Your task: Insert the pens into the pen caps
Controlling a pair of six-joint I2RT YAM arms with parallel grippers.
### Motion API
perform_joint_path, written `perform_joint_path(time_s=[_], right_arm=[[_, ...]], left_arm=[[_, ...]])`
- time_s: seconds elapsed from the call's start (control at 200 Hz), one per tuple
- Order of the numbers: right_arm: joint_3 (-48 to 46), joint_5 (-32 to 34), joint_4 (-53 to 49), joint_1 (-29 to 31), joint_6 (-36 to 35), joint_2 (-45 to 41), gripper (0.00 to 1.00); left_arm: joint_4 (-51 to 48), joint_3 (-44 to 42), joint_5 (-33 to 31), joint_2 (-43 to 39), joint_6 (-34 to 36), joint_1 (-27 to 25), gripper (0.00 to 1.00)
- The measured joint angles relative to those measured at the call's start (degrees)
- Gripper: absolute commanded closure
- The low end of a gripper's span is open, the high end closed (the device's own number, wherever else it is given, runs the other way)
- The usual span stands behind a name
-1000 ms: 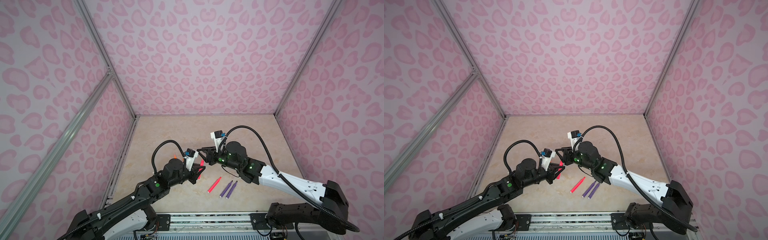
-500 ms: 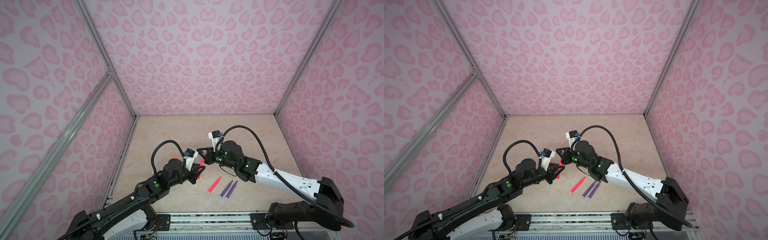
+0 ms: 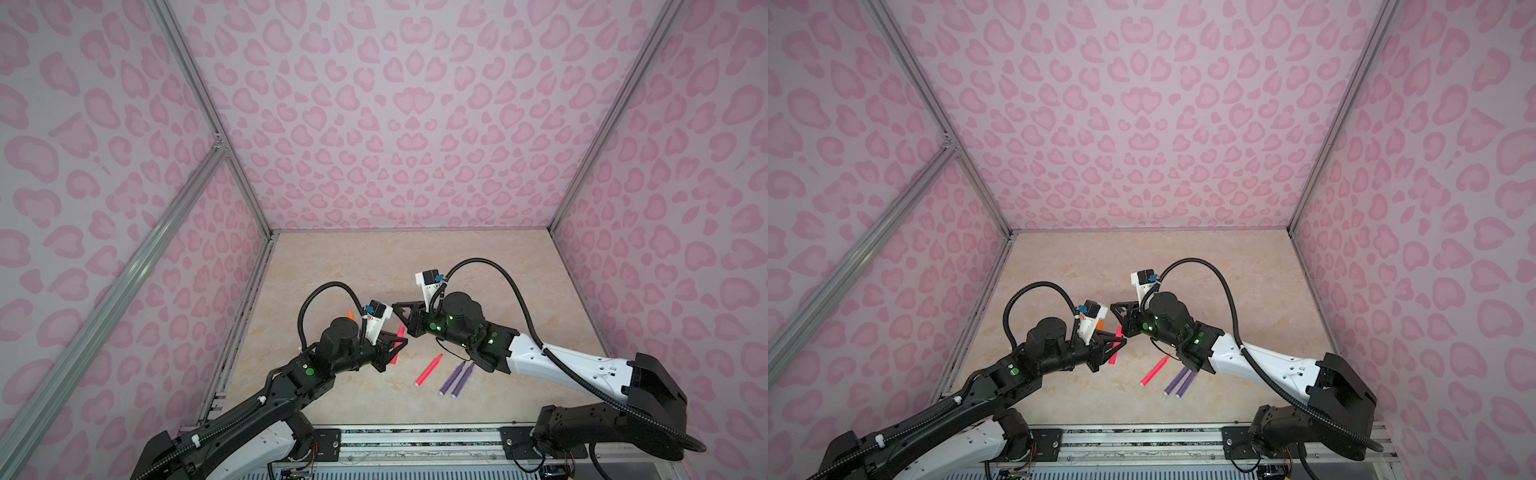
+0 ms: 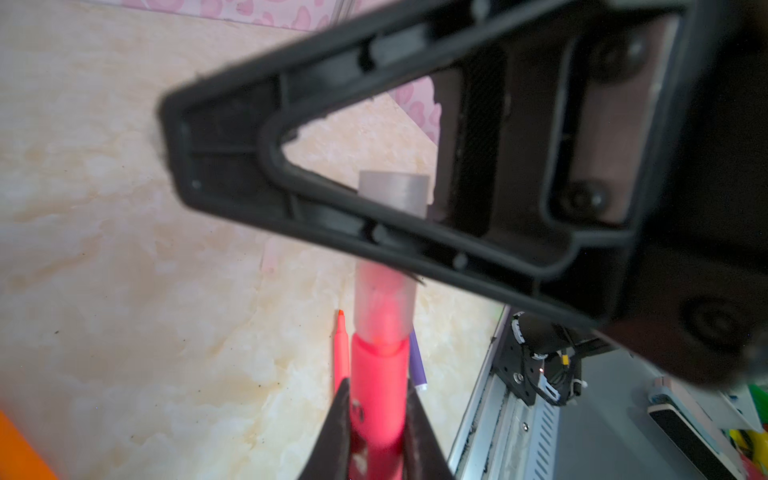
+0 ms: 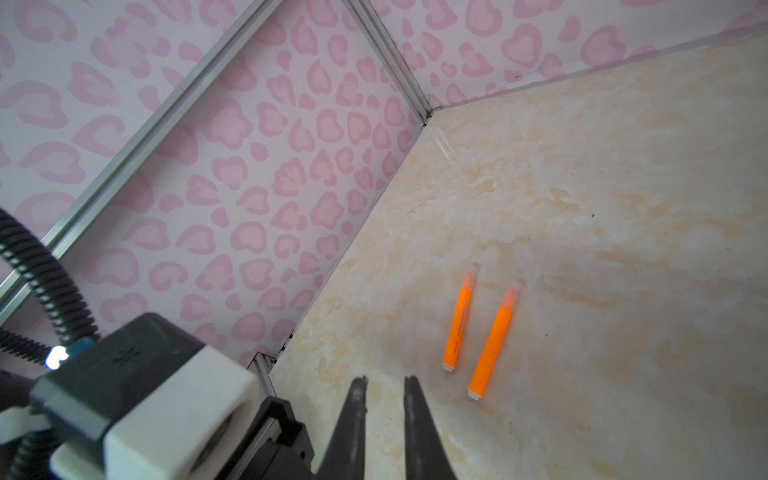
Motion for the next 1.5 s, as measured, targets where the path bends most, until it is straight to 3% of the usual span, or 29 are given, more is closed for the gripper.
perform_joint_path(time_s=[0.3,0.64,0.965,1.275,1.39,1.505], right_arm=[[-4.3,0.2,10.6,1.0,2.6,1.4,1.0],[-6.2,7.9,13.2,5.0,2.6,1.5,1.0],[-2.5,19.7,4.2,10.6,3.1,0.7,1.0],[-4.6,20.7,8.2,11.9,4.5,2.3,1.0],[-6.6,18.7,12.1,11.9,3.7,2.2,1.0],[-8.9,17.4,15.8,11.8,2.8,0.8,1.0]], left_arm=[[1.3,-1.2,5.6,0.0,-2.8,2.3,0.97],[0.6,-2.0,9.3,-0.5,-3.8,3.8,0.96],[-6.8,0.1,6.8,-2.5,1.2,3.7,0.96],[-11.0,0.2,4.7,-4.0,1.9,3.3,0.96],[-12.3,0.4,7.9,-3.9,1.6,4.5,0.96],[-11.1,0.6,16.3,-2.4,0.7,7.8,0.96]])
